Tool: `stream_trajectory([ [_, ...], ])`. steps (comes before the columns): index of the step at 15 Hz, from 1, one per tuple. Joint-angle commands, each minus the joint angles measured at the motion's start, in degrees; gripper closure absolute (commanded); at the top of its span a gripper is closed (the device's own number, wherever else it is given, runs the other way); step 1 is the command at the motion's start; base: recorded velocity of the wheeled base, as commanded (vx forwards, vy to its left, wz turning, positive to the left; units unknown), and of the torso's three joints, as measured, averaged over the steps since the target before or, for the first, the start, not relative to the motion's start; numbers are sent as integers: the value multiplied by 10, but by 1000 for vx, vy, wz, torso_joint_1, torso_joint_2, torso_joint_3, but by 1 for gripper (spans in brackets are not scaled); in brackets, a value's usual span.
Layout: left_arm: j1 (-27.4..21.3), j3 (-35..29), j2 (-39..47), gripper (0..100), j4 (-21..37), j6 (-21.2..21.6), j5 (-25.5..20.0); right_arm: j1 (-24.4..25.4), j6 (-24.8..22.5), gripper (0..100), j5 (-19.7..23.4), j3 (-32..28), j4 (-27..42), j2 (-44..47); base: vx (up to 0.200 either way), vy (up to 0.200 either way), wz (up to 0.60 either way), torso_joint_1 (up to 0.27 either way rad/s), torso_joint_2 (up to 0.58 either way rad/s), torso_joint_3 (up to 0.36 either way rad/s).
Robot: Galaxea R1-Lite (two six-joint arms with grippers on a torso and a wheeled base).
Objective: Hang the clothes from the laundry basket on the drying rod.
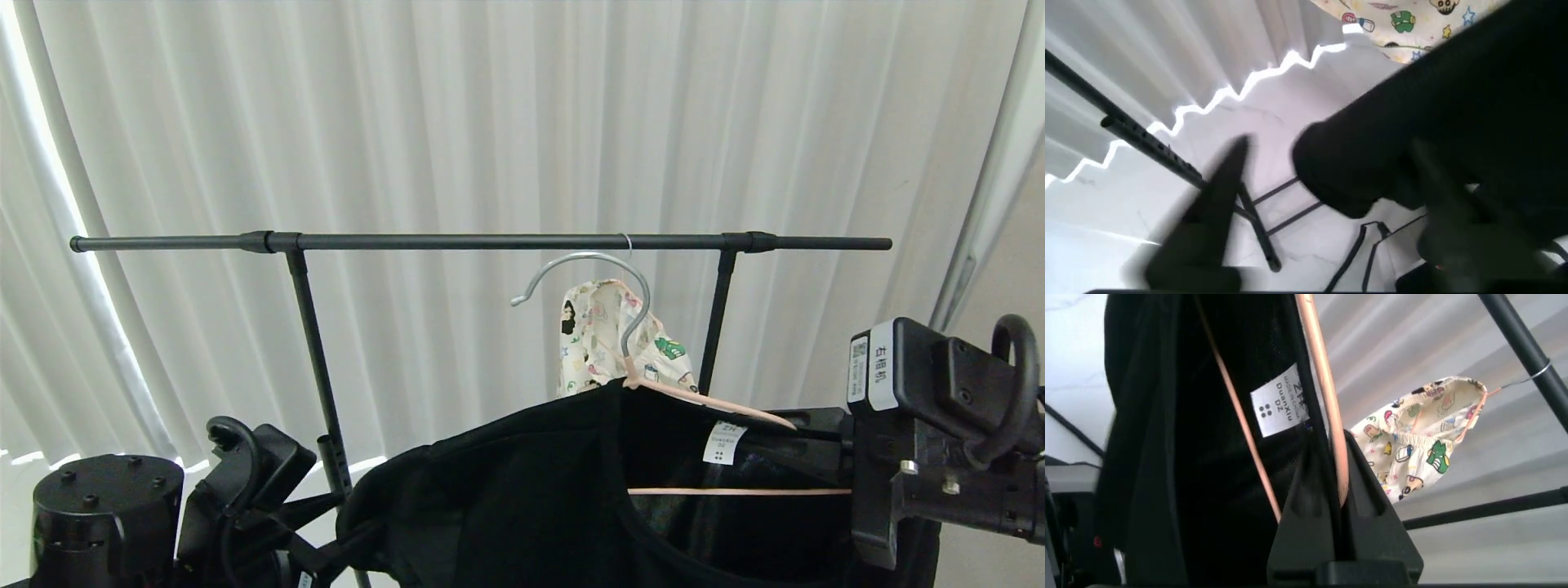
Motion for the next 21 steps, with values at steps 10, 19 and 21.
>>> stream_trajectory([
  [10,135,21,-17,100,0,1,-1,-40,2,100,-2,2,-1,-6,0,0,0,0,0,0],
  [19,122,-48,-105,0,0,-87,-55,-163,6,100,-32,1,0,-5,0,0,0,0,0,0],
  [21,121,-69,-104,0,1,-81,-54,-181,48,100,-60,0,-1,-6,0,0,0,0,0,0],
])
